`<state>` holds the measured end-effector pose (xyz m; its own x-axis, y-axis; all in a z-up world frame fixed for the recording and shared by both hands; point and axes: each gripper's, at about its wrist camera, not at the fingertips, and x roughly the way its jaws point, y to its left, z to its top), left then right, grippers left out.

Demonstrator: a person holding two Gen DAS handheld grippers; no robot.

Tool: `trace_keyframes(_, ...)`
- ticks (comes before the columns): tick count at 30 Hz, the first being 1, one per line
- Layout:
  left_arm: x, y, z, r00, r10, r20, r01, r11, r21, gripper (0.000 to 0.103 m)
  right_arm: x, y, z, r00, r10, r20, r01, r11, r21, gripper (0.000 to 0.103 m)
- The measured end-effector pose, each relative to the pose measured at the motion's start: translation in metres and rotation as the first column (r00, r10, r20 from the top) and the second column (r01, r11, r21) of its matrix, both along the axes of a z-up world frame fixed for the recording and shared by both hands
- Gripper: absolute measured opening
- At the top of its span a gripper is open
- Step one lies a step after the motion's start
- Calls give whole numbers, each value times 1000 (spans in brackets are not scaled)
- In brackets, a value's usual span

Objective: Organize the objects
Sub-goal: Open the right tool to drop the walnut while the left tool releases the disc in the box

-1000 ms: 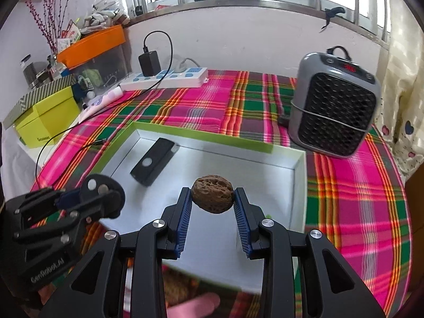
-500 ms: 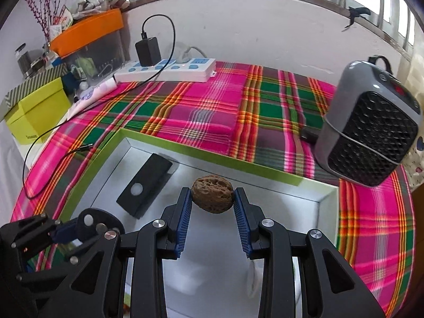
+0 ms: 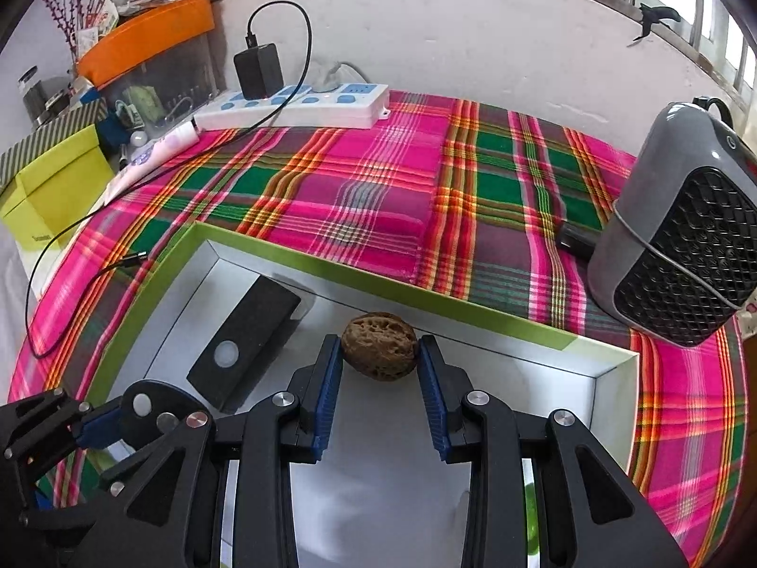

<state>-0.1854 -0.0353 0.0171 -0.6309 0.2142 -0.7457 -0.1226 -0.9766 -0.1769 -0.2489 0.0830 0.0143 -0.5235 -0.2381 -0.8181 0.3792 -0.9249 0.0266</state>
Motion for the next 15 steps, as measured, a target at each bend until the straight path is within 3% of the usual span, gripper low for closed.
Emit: trace_keyframes(15,1,0,0,1000,-1,1,1,1000,-3,25,1,-3,-1,1000,-4,-6,4,1000,18,34)
